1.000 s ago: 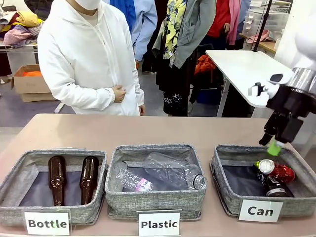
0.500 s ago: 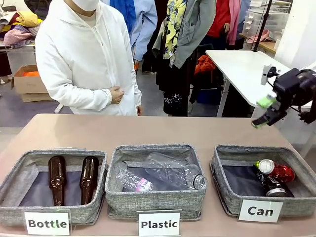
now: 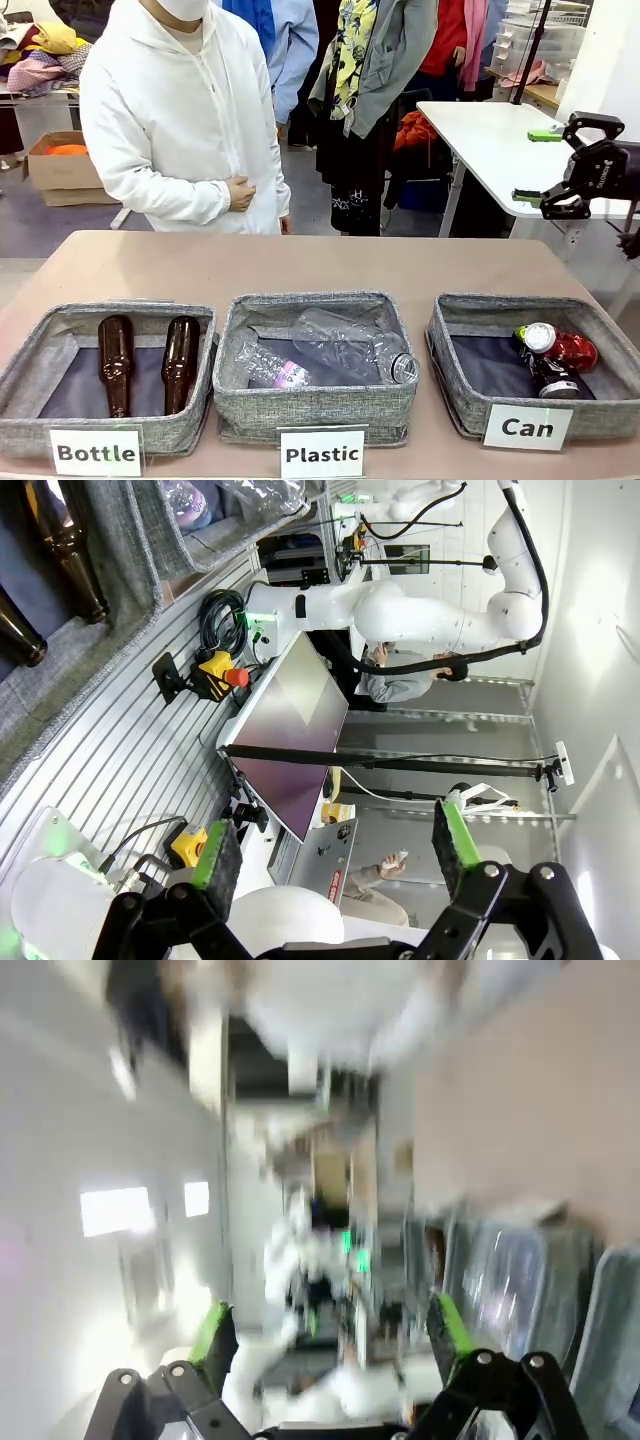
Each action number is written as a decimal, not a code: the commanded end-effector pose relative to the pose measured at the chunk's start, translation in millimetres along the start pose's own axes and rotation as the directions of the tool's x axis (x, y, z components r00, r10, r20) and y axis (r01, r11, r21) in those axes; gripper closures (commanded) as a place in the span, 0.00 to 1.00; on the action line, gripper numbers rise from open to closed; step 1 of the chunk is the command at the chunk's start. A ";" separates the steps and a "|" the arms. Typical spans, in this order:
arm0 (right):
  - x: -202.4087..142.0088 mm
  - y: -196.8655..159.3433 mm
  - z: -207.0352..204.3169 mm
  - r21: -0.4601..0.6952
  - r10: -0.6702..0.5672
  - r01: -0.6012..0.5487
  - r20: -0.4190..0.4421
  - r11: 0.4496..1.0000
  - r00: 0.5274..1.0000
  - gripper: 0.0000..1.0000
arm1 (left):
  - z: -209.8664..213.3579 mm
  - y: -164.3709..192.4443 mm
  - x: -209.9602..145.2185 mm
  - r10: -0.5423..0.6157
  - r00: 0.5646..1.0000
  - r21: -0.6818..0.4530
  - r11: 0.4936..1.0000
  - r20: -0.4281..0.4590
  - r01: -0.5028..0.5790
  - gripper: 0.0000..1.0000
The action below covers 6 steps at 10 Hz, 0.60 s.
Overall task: Sort the can waste into the basket.
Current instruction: Pick up the can waste from the table and place it in the right Fabric basket.
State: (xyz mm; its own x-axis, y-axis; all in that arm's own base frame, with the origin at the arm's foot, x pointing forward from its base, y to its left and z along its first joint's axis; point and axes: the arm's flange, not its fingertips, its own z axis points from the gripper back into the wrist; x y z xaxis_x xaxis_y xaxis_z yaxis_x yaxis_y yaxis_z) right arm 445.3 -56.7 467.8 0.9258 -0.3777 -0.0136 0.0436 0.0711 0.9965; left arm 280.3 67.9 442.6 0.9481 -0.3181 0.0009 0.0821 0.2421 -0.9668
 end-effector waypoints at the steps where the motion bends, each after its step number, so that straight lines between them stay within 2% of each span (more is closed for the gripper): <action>1: -0.4 3.7 -9.0 0.007 0.010 -0.009 -0.170 1.000 0.985 0.00 | -0.8 -4.4 2.0 0.001 1.000 -0.020 1.000 0.010 -0.001 0.00; 6: -0.4 3.7 -9.0 0.007 0.010 -0.009 -0.170 1.000 0.985 0.00 | -0.8 -4.4 2.0 0.001 1.000 -0.020 1.000 0.010 -0.001 0.00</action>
State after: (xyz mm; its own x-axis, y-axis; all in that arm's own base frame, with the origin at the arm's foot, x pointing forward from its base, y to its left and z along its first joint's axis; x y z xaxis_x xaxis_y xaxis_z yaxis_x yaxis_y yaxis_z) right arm 445.6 -40.4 467.0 0.9753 -0.2195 -0.0259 0.0400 0.0601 0.9974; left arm 280.3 67.9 442.4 0.9480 -0.3181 0.0005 0.0817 0.2419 -0.9669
